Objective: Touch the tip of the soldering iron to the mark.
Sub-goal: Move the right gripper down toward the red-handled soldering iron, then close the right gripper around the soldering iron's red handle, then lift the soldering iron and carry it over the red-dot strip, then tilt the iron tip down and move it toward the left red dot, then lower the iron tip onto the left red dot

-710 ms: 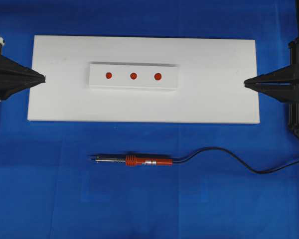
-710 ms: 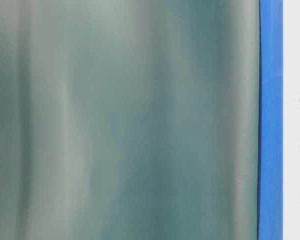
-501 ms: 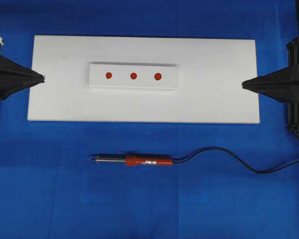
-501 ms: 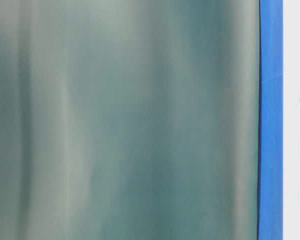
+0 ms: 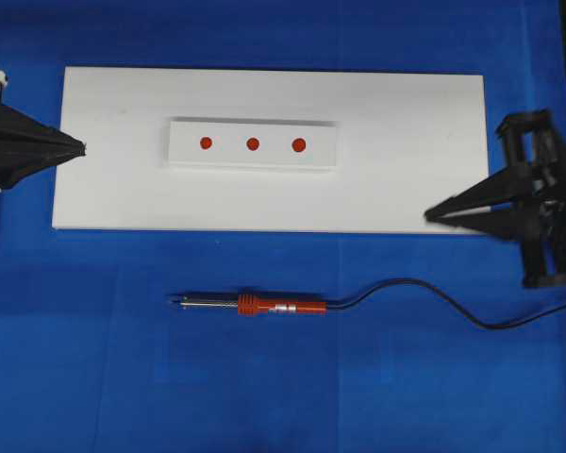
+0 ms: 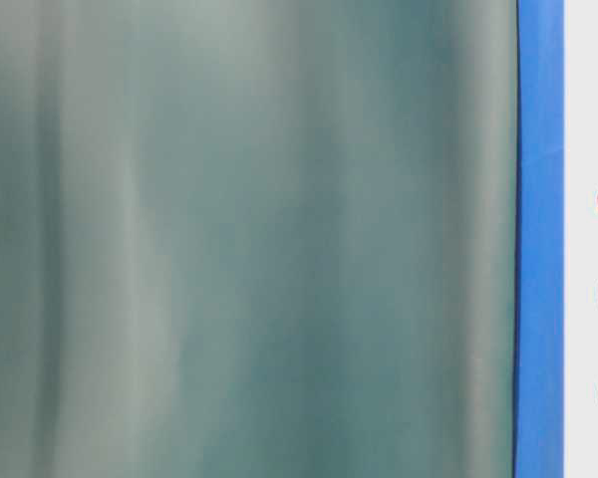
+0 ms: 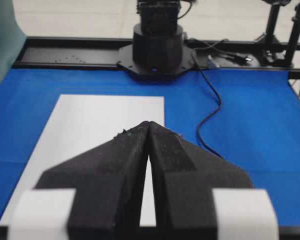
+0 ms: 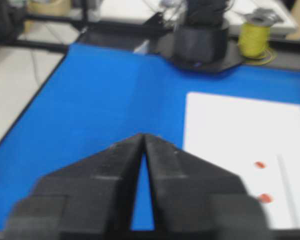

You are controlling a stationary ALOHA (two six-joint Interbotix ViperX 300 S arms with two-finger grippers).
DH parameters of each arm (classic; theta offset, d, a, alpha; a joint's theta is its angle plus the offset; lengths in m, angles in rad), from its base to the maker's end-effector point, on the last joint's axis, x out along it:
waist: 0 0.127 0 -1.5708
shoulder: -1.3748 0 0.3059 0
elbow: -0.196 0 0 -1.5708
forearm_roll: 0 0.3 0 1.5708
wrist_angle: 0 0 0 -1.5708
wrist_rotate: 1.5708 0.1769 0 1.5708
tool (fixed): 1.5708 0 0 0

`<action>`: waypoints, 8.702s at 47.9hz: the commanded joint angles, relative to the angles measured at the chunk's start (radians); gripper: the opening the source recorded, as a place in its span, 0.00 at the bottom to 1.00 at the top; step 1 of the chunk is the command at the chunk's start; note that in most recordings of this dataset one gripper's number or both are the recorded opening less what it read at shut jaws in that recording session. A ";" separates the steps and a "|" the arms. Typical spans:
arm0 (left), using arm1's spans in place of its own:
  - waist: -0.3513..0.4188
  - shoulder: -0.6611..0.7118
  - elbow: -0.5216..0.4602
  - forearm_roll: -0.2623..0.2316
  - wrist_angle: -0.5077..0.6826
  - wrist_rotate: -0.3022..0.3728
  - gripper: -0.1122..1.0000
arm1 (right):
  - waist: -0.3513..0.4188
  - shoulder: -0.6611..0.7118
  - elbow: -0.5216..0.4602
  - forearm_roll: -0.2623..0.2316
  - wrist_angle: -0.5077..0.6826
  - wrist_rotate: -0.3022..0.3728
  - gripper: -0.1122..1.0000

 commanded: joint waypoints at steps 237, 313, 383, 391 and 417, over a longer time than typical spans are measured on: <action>0.017 0.011 0.052 0.002 -0.048 -0.002 0.10 | -0.414 0.532 -0.440 0.235 0.543 -0.468 0.16; 0.017 0.011 0.055 0.003 -0.048 -0.002 0.10 | -0.373 0.747 -0.537 0.236 0.502 -0.462 0.16; 0.015 0.012 0.057 0.002 -0.054 -0.003 0.10 | -0.382 0.781 -0.543 0.236 0.503 -0.457 0.16; 0.015 0.011 0.057 0.002 -0.054 -0.003 0.10 | -0.382 0.787 -0.543 0.235 0.503 -0.459 0.16; 0.015 0.011 0.057 0.002 -0.054 -0.003 0.10 | -0.382 0.793 -0.543 0.236 0.503 -0.457 0.16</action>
